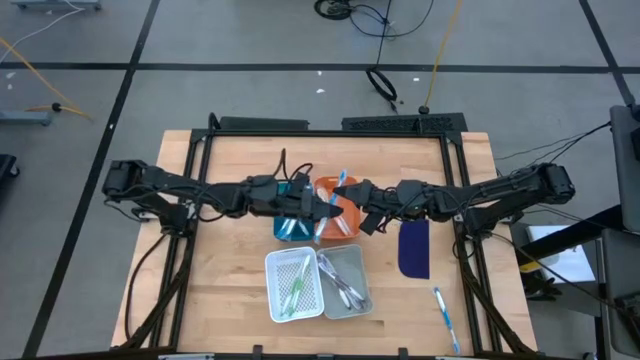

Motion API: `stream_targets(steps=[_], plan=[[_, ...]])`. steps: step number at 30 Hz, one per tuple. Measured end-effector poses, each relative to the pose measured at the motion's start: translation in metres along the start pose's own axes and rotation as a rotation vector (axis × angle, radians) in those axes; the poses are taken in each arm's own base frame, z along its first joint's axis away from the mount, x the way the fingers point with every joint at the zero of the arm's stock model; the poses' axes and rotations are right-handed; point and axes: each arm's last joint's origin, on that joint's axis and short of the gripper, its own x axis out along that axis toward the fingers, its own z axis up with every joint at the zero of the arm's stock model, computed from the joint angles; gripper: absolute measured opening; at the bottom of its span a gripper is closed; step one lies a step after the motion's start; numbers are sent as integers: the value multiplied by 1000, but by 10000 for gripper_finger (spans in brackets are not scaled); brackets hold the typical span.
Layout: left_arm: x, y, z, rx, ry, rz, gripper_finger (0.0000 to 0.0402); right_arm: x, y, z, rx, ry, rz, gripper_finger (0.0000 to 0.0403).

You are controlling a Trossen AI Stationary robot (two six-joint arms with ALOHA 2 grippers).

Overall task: Pick & Place Toothbrushes
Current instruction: Put the blue toothbrush into the blue bin

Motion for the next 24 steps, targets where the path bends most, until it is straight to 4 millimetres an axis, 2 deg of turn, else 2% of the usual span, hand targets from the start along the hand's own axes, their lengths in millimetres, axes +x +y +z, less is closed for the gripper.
stream_targets(steps=[4,7,16,24], plan=[[-1,3,-2,0,36,53,184,0,0,0,0,0,5,13],[-1,5,-4,-2,73,63,161,0,1,0,-2,1,11,13],[-2,5,-4,57,123,53,16,-1,2,0,58,2,20,13],[-2,5,-4,83,137,54,7,-1,1,2,214,-3,15,34]])
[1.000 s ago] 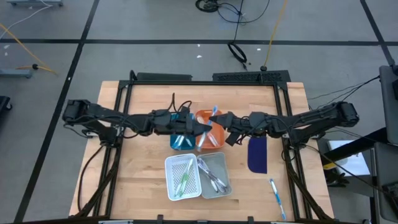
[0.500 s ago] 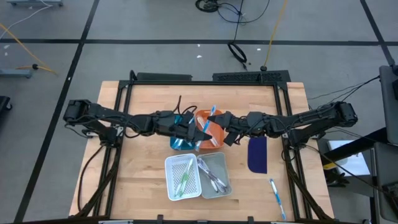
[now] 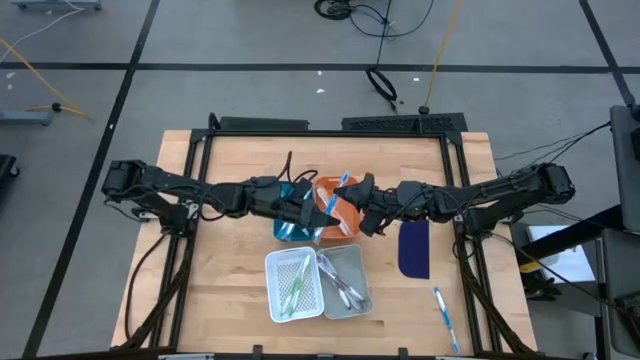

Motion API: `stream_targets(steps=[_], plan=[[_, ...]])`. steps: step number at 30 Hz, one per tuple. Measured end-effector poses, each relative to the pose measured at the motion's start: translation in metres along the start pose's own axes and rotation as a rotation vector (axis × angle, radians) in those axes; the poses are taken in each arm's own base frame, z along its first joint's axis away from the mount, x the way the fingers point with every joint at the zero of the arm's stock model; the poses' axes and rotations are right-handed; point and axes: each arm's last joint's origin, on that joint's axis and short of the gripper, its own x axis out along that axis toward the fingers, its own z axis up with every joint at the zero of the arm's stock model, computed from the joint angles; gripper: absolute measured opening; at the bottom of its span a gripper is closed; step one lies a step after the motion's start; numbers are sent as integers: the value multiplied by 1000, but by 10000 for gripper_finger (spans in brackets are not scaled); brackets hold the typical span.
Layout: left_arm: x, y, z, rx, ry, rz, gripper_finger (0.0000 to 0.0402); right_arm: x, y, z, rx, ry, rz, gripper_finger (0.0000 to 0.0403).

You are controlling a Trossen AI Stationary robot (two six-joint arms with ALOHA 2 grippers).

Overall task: Pick & Place Toothbrushes
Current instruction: Put the blue toothbrush into the blue bin

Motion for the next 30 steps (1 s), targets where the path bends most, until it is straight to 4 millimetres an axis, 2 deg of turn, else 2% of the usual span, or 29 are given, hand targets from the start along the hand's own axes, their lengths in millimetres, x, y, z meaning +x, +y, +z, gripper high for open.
stream_targets(steps=[4,11,20,25,30], plan=[[0,1,1,1,1,6,5,-2,0,5,70,5,-6,55],[-1,7,6,-25,-11,51,5,-7,5,12,62,74,11,92],[-6,20,23,-17,-46,146,4,-12,27,11,137,232,44,129],[-11,37,28,-20,-26,304,4,-17,44,5,200,339,56,134],[-24,63,21,-63,45,595,4,-31,57,-2,330,359,49,125]])
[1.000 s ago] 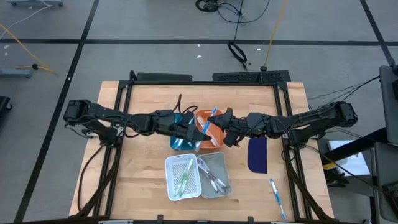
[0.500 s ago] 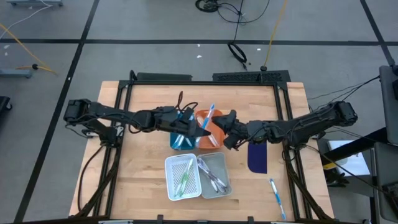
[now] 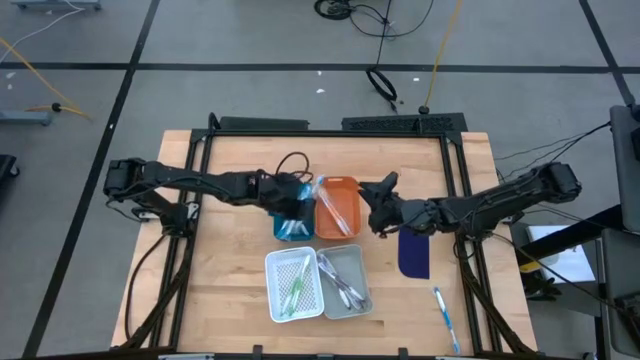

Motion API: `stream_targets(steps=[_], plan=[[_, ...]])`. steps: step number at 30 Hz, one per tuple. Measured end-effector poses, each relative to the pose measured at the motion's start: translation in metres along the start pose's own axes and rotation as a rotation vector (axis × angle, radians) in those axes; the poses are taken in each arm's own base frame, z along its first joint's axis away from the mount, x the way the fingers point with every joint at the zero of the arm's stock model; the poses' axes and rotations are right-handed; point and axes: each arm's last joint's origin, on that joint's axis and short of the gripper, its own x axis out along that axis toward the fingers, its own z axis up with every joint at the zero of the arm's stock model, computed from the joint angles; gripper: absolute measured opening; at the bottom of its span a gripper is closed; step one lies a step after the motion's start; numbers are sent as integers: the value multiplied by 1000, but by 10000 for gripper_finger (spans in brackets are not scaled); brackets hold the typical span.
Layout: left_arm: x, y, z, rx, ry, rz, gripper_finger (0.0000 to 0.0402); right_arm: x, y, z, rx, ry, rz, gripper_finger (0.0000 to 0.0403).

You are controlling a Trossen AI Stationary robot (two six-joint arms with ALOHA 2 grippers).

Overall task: Pick & Place Toothbrushes
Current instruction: Put the blue toothbrush into the blue bin

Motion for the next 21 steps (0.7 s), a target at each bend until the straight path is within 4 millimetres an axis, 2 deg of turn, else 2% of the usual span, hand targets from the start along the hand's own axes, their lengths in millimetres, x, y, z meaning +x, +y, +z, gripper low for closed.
stream_targets(steps=[8,12,16,21], plan=[[-7,22,-17,1,49,288,4,-18,-9,-16,192,-18,-32,114],[-16,35,-29,-45,132,453,4,-23,-14,-20,251,-28,-47,114],[-18,38,-35,-92,210,478,4,-24,-16,-21,261,-28,-55,114],[-17,37,-29,-158,274,429,4,-24,-16,-21,259,-25,-55,114]])
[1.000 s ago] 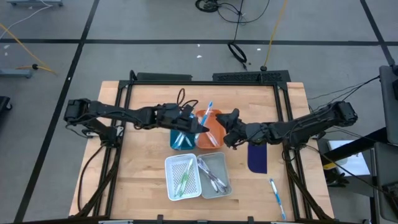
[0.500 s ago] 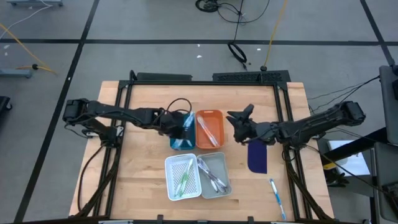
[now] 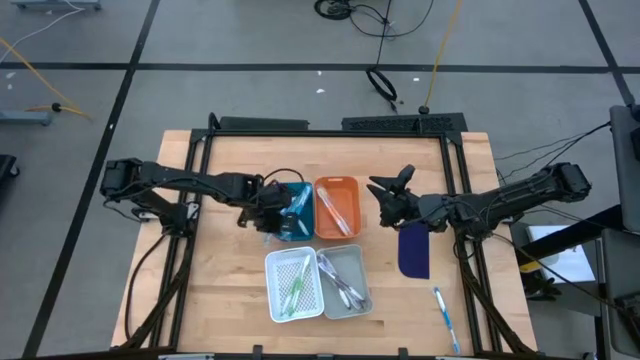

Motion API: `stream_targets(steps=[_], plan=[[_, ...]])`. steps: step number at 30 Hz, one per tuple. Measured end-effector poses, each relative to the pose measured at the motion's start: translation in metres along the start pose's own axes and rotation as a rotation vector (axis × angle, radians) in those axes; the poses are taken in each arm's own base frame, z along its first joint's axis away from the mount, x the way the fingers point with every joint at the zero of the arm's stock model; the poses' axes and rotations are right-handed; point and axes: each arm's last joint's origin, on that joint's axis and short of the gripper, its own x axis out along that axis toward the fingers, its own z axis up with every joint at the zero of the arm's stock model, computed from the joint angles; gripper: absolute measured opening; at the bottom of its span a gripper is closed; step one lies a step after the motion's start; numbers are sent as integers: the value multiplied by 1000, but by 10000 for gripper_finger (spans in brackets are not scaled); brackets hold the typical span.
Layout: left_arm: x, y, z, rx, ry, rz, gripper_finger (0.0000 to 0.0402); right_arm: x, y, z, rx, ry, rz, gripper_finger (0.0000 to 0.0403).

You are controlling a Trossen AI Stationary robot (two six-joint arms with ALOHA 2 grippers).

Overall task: Pick & Place Toothbrushes
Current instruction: Put the blue toothbrush into the blue bin

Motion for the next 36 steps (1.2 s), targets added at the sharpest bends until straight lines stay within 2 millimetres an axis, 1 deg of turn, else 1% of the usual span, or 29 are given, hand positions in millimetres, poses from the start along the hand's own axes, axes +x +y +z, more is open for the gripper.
stream_targets(steps=[3,6,10,14,19,24,31,36], plan=[[-3,7,6,-46,72,31,4,0,0,0,0,18,-15,114],[-5,10,15,-55,110,18,4,0,-1,-1,-1,36,-27,114],[-9,13,27,-70,114,-12,4,0,-1,-1,-1,36,-28,114],[-12,16,35,-88,121,-24,4,0,-1,-1,-10,36,-28,114],[-5,18,42,-110,127,-10,4,0,-1,-1,-11,36,-27,114],[7,15,50,-105,150,-27,4,0,-1,-1,-11,35,-27,114],[11,17,61,-109,140,-49,4,0,-1,-1,-9,33,-26,114],[12,16,65,-97,122,-61,4,0,-1,-1,-6,30,-29,114]])
